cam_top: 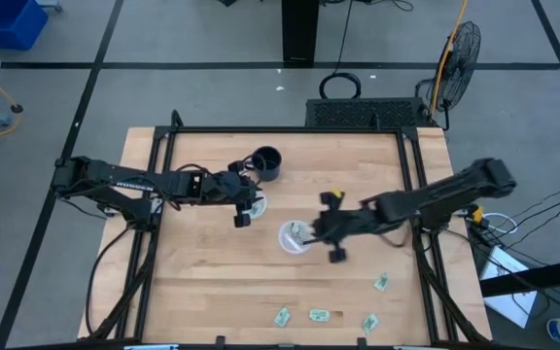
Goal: Pick and place Stevia / Truvia into bins
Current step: Put the stevia packet into the bottom round transparent container
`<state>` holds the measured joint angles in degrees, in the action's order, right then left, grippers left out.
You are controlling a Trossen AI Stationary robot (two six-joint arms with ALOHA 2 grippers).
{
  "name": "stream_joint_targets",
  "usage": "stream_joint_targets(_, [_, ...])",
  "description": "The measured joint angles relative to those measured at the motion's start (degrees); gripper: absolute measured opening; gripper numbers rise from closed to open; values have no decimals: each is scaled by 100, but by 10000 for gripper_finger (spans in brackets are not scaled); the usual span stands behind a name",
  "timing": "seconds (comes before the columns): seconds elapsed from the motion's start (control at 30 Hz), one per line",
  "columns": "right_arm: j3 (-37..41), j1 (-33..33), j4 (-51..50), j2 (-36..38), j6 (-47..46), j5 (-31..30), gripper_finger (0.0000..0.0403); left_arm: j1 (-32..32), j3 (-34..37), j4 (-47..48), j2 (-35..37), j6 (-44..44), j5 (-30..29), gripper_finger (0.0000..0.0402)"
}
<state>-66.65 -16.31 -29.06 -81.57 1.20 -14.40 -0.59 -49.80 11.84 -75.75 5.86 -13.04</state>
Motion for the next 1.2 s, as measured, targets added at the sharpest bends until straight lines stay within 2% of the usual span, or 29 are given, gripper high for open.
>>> stream_joint_targets(0.07, [0, -210, -674, 351, -366, 353, 84, 34, 0, 2, 0, 0, 4, 113])
stream_joint_targets(0.13, [0, -422, -1420, 617, -1123, 591, 86, 42, 0, 2, 0, 14, 15, 113])
stream_joint_targets(0.27, [195, -856, -2445, 877, -3814, 722, 86, 36, 0, 0, 0, -64, 13, 113])
stream_joint_targets(0.37, [617, -1213, -2507, 890, -5390, 1302, 89, 36, 0, 1, 0, -66, 13, 113])
stream_joint_targets(0.53, [1493, -1686, -2189, 888, -7662, 3018, 107, 5, 0, -2, 0, -363, 0, 113])
stream_joint_targets(0.6, [1884, -1873, -1866, 888, -8350, 3487, 116, 0, 0, -2, 0, -523, -8, 113])
stream_joint_targets(0.67, [2273, -2005, -1405, 889, -8597, 3710, 125, 2, 0, -1, 0, -617, -9, 113])
stream_joint_targets(0.8, [2865, -2031, -614, 886, -8622, 3672, 134, 3, 0, -4, 0, -598, -9, 113])
stream_joint_targets(0.97, [2973, -1976, -805, 892, -8512, 3623, 128, -14, 0, -13, 0, -604, -9, 113])
stream_joint_targets(1.2, [2973, -1976, -792, 893, -8452, 2963, 126, -12, 0, -14, 0, -609, -9, 113])
